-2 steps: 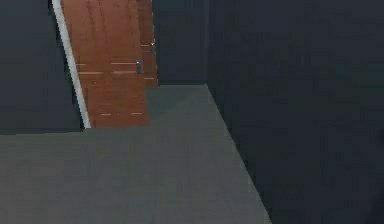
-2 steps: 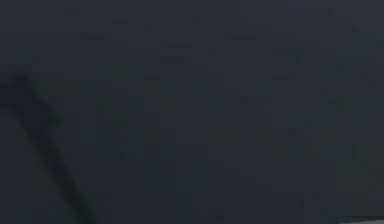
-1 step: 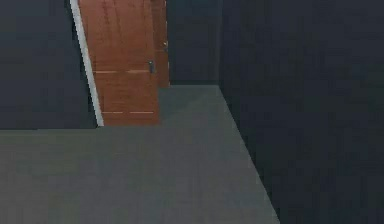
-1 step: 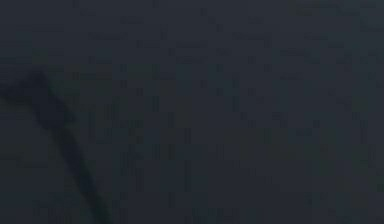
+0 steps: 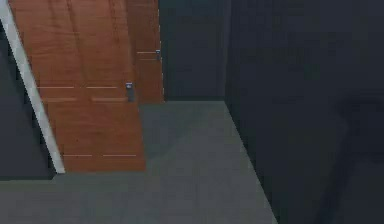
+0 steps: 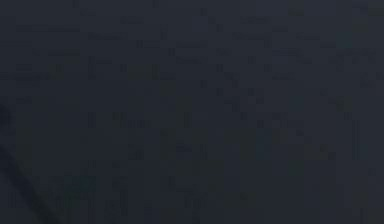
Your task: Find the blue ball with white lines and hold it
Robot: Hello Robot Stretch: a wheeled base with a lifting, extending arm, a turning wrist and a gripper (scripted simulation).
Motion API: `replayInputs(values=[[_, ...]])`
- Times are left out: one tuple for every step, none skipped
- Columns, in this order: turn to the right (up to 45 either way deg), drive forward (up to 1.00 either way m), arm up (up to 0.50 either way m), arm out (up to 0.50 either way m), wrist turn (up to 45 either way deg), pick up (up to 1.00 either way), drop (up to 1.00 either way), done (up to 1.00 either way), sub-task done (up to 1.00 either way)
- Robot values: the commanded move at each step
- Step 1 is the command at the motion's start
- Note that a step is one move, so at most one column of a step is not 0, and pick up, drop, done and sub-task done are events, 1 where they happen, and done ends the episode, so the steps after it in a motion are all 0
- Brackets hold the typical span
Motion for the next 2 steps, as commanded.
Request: replayInputs(values=[[0.0,1.0,0.0,0.0,0.0,0.0,0.0,0.0,0.0],[0.0,0.95,0.0,0.0,0.0,0.0,0.0,0.0,0.0]])
